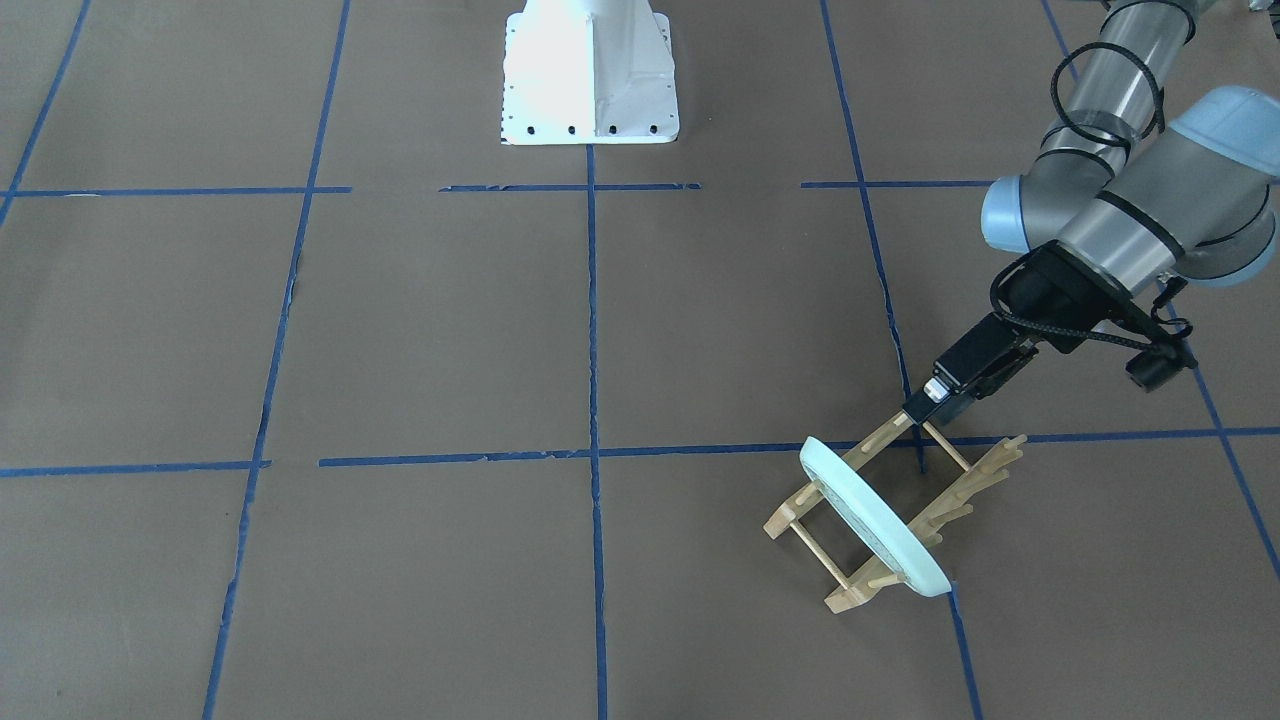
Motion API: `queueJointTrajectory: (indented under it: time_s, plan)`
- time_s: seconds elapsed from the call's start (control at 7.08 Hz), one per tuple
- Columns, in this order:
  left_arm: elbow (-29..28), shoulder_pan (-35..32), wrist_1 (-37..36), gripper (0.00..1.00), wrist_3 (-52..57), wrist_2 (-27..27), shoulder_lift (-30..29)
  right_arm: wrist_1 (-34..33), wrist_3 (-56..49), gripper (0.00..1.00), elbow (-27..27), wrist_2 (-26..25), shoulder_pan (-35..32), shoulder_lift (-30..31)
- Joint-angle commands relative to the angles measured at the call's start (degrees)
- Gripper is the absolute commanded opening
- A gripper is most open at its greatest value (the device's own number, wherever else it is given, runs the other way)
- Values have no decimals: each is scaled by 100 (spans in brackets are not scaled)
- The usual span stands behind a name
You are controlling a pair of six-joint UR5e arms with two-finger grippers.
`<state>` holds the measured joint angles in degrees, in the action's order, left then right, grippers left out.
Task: Place plate on rack
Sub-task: 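Open the left gripper and withdraw it from the plate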
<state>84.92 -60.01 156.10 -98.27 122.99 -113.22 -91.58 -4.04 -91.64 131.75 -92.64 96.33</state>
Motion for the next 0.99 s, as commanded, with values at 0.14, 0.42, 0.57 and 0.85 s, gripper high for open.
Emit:
queueJointTrajectory:
  time_s: [0.14,0.42,0.57,0.85]
  plan:
    - [1436,-343,-3612,100,3662,287,1027,0,0,100,5,0,0,0]
    - [1501,-1027,-4113,100,6718,287,1904,0,0,100,5,0,0,0]
    - [1414,-1517,-4201,100,7891,304,2187,0,0,100,5,0,-9,0]
    - [1413,-2388,-5766,100,9836,594,2339,0,0,100,-3,0,0,0]
